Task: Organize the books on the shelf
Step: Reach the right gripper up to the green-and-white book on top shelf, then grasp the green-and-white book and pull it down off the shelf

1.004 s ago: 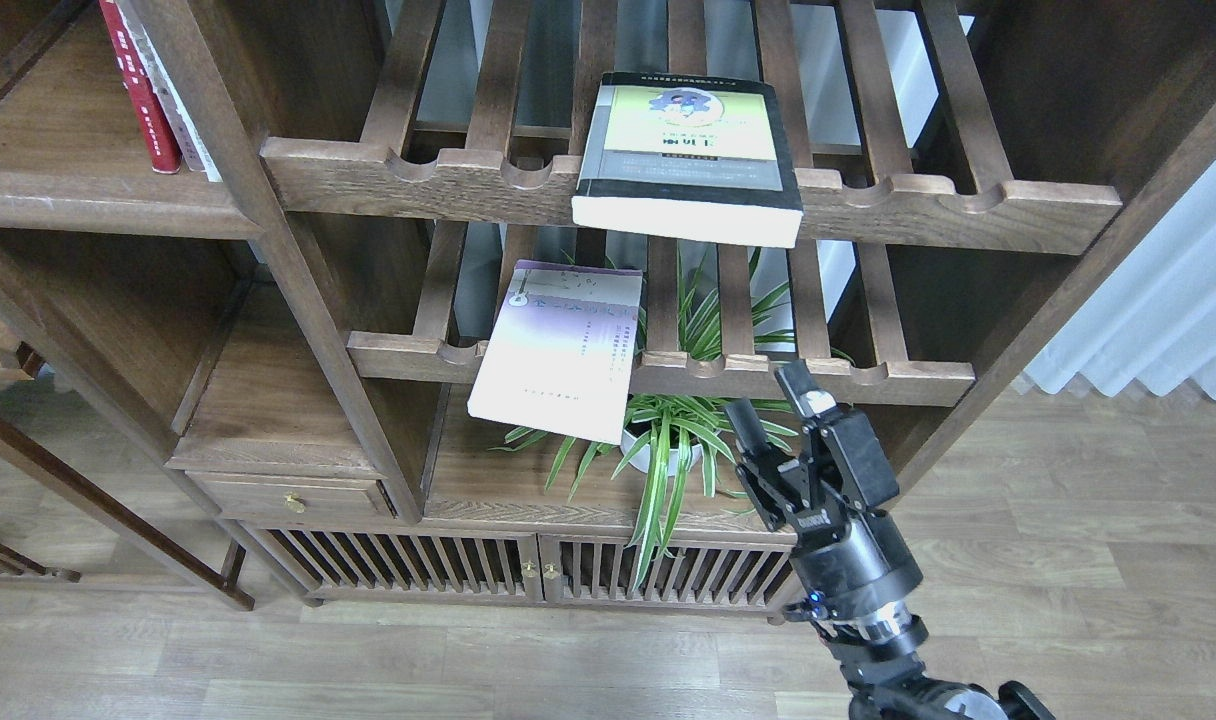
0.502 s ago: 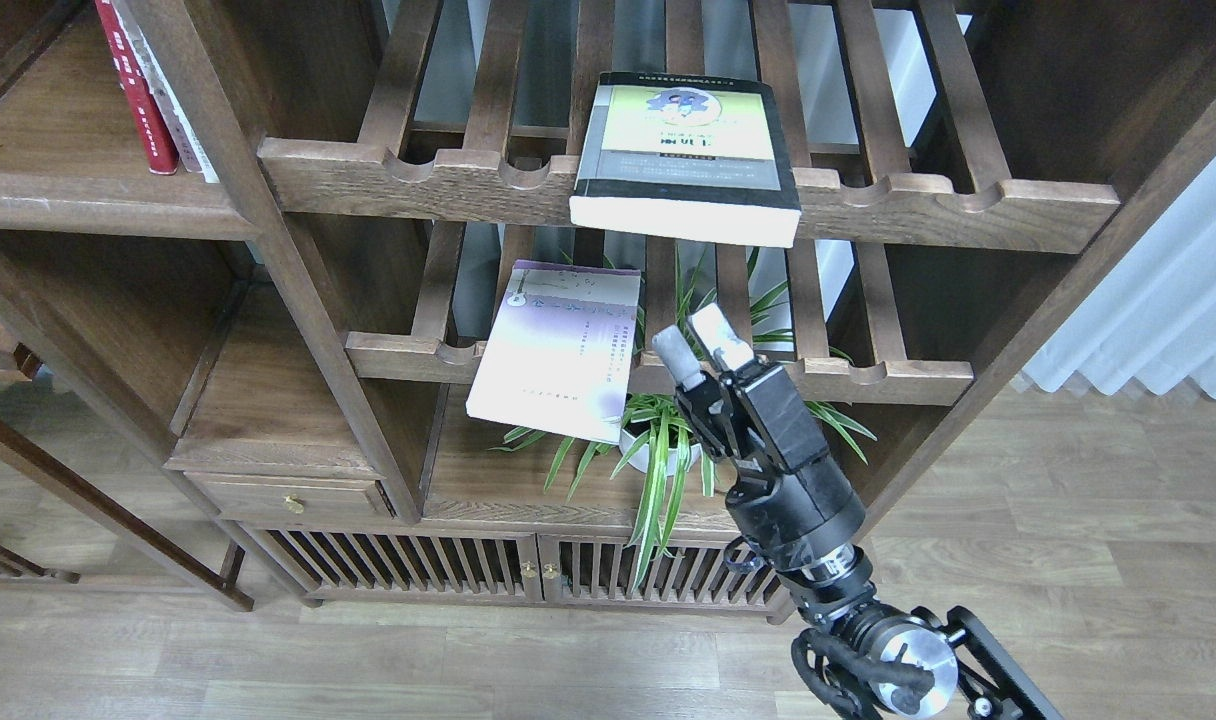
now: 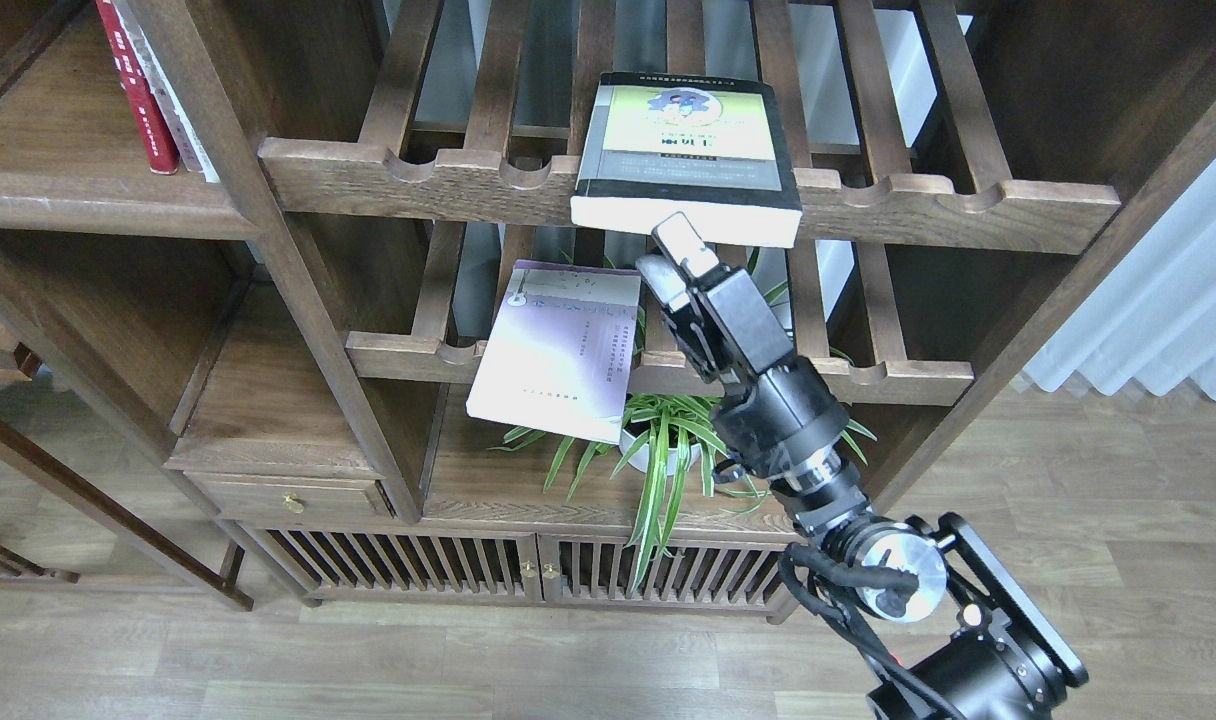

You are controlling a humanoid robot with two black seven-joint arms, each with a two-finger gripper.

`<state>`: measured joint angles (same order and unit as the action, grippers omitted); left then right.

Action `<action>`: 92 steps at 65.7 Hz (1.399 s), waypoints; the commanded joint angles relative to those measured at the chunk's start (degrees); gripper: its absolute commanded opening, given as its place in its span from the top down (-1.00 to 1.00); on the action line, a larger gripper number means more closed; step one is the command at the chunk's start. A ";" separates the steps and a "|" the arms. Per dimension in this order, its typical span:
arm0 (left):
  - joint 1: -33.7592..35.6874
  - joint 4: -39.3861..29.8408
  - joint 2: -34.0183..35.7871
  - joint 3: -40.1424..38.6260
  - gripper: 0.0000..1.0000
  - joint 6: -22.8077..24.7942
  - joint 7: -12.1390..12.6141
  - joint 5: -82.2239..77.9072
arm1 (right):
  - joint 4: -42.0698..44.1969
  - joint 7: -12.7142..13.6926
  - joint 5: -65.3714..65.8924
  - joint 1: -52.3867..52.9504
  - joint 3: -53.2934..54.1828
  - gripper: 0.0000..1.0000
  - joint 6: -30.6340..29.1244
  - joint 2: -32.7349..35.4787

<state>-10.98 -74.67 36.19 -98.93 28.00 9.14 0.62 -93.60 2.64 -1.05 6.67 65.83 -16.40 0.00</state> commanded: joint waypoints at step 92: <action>1.22 2.07 0.55 -0.92 -0.96 0.00 0.00 0.17 | 0.97 0.09 -1.24 0.01 4.31 0.85 0.41 0.00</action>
<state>-9.75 -72.64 36.74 -99.85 28.00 9.14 0.79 -92.56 2.70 -1.96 7.56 70.15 -12.78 0.00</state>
